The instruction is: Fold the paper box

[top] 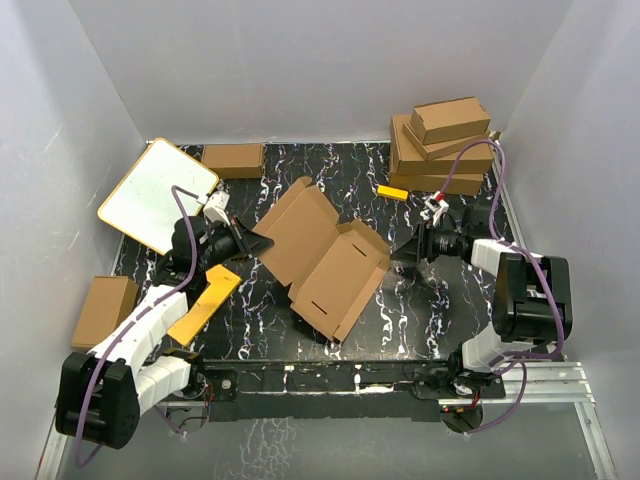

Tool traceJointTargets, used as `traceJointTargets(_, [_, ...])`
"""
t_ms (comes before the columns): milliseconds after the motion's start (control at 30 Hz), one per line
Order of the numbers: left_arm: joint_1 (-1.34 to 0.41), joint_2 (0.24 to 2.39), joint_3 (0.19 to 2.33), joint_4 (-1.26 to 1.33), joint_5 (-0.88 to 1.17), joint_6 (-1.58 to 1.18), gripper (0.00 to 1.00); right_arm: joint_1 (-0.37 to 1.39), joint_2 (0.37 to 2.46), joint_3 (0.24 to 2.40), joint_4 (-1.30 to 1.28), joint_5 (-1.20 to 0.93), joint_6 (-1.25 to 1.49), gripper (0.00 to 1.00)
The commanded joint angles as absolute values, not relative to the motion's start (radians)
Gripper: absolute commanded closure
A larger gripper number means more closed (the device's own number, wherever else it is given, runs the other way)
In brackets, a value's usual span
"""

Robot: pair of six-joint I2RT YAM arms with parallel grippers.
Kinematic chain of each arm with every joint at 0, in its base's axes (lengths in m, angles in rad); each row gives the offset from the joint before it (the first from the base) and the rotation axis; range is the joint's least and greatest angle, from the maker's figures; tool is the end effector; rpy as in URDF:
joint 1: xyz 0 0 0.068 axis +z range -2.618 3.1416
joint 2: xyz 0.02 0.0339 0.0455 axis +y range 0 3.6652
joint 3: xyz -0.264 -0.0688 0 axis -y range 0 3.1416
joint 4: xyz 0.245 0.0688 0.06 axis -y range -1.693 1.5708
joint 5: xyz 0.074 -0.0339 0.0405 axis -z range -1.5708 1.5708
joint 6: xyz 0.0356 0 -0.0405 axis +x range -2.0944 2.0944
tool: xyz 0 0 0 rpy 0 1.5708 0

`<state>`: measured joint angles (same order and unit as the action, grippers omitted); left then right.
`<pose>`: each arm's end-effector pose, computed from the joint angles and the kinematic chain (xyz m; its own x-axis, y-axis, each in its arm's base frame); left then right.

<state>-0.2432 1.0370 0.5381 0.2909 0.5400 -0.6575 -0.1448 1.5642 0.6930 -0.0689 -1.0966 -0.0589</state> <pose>0.2206 -0.0736 0.2546 -0.5833 -0.3954 -0.7096 0.4275 0.5934 -0.6820 0.2768 -0.0084 0.1558 -0.7711 0.0853 -0.6310 -0.4995 0.5335 0.6825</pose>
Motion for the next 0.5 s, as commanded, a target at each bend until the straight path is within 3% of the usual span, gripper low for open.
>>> traceJointTargets(0, [-0.239,1.015,0.539,0.384,0.627,-0.581,1.00,-0.142,1.517,0.824,-0.183,-1.290,-0.213,0.36])
traceJointTargets(100, [-0.239,1.011,0.569,0.386,0.694,-0.499,1.00,-0.143,1.440,0.906,-0.321,-1.286,-0.395,0.32])
traceJointTargets(367, [-0.235,1.087,0.763,0.324,0.950,-0.354,1.00,-0.143,1.326,1.100,-0.328,-1.273,-0.448,0.30])
traceJointTargets(467, [-0.227,1.145,0.820,0.341,1.041,-0.343,1.00,-0.143,1.346,1.148,-0.374,-1.292,-0.512,0.34])
